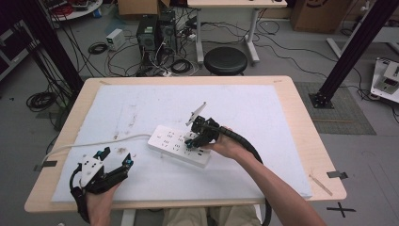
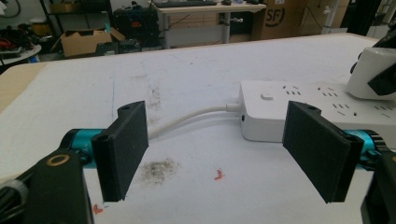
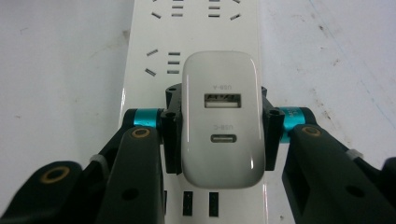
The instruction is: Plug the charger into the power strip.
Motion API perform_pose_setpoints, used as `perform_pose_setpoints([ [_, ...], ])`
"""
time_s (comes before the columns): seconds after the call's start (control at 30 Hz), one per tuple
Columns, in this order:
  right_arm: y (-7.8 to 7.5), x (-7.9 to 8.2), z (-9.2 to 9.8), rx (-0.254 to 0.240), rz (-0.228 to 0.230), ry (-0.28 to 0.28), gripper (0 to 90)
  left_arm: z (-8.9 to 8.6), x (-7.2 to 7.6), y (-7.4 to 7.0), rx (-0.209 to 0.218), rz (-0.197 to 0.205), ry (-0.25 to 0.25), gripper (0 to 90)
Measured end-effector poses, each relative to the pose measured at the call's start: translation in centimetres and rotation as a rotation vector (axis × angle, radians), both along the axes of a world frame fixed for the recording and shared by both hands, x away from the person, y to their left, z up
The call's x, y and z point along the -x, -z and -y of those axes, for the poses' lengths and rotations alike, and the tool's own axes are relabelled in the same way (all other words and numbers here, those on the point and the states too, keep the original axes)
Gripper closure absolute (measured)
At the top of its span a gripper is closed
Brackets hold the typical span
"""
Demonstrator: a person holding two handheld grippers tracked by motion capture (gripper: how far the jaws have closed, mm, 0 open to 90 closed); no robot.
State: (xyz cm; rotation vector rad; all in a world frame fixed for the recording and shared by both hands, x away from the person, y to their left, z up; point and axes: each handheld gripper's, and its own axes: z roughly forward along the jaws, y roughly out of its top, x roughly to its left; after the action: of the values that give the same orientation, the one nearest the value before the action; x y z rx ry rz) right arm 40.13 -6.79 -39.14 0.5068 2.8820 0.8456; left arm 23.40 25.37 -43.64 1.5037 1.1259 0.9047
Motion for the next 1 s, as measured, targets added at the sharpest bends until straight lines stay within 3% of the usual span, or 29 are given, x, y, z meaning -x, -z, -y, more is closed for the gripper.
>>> perform_pose_setpoints([
  [0.2, 0.2, 0.3, 0.1, -0.015, 0.016, 0.015, 64.0, -0.1, 0.3, 0.0, 0.000, -0.002, -0.005, 22.8],
  [0.33, 0.3, -0.4, 0.4, -0.040, -0.034, 0.016, 64.0, -0.2, 0.4, 0.0, 0.005, -0.002, -0.010, 22.7],
  [0.37, 0.2, 0.1, 0.2, -0.022, 0.006, 0.005, 64.0, -0.2, 0.4, -0.1, 0.005, 0.002, -0.016, 22.8],
  [0.43, 0.3, 0.2, 0.3, -0.028, 0.007, 0.014, 64.0, -0.2, 0.4, -0.1, 0.005, 0.002, -0.016, 22.8],
  [0.47, 0.4, 0.7, 0.2, -0.029, 0.041, 0.020, 64.0, 0.0, 0.5, -0.3, 0.006, 0.007, -0.011, 22.8],
  [0.6, 0.5, 1.0, 0.2, -0.026, 0.062, 0.024, 64.0, 0.2, 0.7, -0.1, 0.003, -0.003, -0.005, 23.0],
  [0.8, 0.7, -0.4, 0.7, -0.072, -0.026, 0.003, 64.0, 0.1, 1.0, -0.1, 0.004, -0.002, -0.010, 23.1],
  [0.9, 0.6, -0.4, 0.5, -0.053, -0.023, -0.005, 64.0, 0.0, 1.1, -0.1, 0.004, -0.006, -0.013, 23.2],
  [0.97, 0.7, 0.3, 0.1, -0.021, 0.036, -0.012, 64.0, 0.0, 1.2, -0.1, 0.005, -0.004, -0.013, 23.3],
  [1.0, 0.7, 0.4, 0.0, -0.022, 0.036, -0.002, 64.0, 0.0, 1.2, -0.1, 0.002, -0.004, -0.013, 23.4],
])
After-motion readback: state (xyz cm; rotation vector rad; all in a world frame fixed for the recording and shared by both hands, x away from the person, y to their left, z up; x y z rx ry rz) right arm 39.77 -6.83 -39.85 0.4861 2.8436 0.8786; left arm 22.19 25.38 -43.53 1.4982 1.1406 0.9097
